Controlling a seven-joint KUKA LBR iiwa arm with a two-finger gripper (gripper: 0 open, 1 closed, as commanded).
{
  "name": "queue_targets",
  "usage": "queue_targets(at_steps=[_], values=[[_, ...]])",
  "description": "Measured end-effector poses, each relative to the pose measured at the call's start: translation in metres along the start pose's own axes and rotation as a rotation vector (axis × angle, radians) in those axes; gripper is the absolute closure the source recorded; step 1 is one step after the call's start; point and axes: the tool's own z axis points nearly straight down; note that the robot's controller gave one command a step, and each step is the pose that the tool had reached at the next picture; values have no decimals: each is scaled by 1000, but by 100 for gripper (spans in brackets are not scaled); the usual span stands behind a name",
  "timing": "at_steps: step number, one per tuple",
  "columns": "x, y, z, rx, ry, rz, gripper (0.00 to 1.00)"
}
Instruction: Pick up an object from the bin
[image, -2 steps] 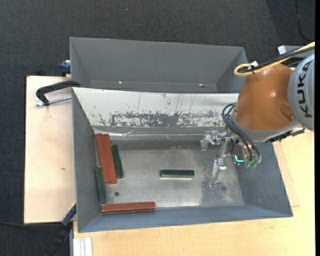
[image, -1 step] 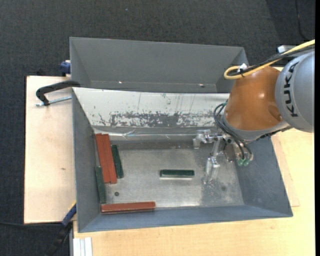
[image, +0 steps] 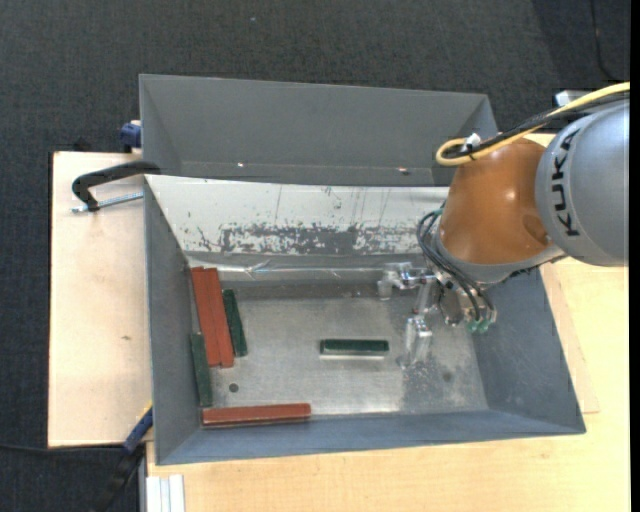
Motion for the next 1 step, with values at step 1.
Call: queue_targets(at_steps=[1], values=[[15,-30,56,-1,4,-172,100]])
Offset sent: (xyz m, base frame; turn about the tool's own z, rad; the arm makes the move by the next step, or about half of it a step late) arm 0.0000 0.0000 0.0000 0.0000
